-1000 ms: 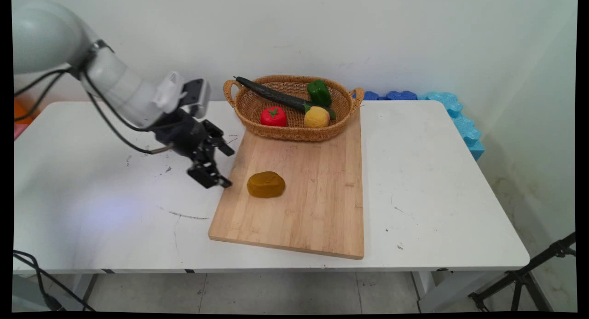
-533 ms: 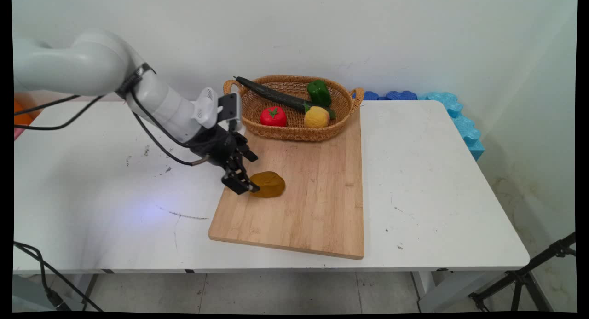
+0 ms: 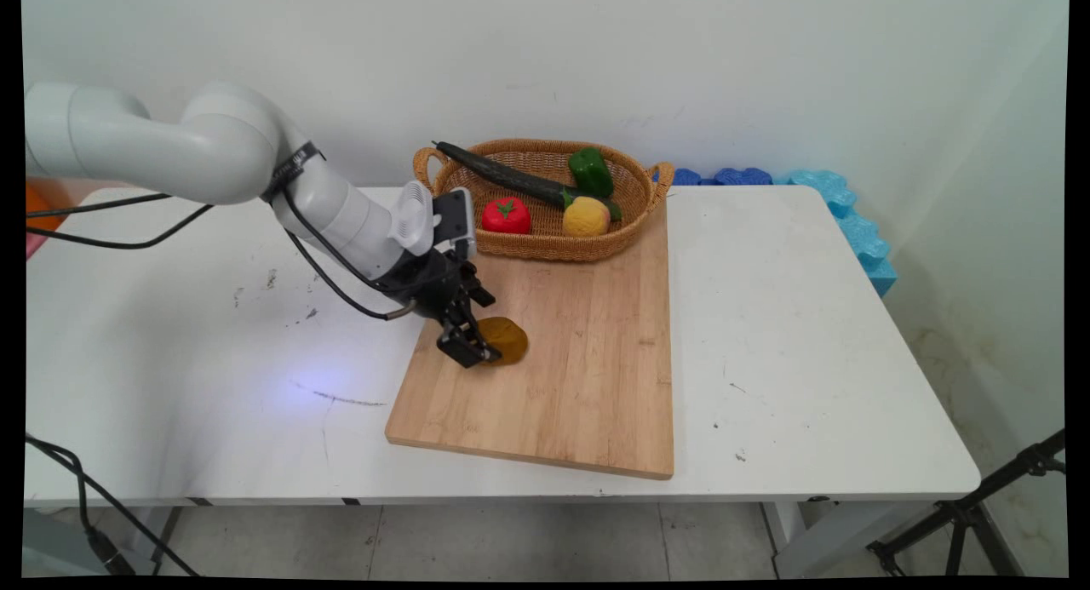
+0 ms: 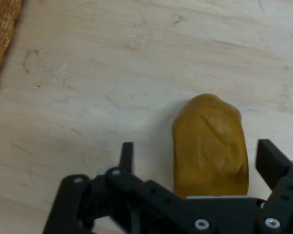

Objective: Pick up the potato from the cutting board, then place the picked object in the vegetable basket

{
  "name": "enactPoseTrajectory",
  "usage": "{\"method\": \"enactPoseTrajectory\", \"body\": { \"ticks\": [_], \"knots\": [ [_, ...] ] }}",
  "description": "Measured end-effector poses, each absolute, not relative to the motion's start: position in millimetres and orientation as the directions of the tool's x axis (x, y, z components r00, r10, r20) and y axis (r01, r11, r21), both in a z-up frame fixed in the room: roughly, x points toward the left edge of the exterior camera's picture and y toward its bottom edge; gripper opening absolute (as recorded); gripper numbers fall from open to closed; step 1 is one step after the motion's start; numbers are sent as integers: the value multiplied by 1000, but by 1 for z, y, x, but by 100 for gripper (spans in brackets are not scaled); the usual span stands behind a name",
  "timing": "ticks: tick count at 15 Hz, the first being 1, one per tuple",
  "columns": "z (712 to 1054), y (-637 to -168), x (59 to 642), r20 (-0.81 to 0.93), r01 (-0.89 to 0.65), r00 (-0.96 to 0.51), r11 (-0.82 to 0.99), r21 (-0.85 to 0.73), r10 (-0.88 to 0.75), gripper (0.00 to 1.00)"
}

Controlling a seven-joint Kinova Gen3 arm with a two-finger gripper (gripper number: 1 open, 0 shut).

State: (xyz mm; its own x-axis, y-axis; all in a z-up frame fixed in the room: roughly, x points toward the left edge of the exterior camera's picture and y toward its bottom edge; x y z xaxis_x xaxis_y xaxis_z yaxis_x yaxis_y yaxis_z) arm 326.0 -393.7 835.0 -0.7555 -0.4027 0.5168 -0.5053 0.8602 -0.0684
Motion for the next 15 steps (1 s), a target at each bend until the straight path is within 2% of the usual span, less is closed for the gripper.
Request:
{"method": "enactPoseTrajectory", "body": {
  "ticks": [1, 2, 9, 15],
  "knots": [
    [833, -394, 324, 516, -506, -756, 860, -71, -403, 100],
    [831, -394, 323, 515, -507, -757, 859, -73, -403, 0],
    [829, -399, 314, 518, -509, -756, 857, -80, -400, 0],
    [858, -421, 305, 571, -508, -737, 854, -115, -362, 0]
  ]
}}
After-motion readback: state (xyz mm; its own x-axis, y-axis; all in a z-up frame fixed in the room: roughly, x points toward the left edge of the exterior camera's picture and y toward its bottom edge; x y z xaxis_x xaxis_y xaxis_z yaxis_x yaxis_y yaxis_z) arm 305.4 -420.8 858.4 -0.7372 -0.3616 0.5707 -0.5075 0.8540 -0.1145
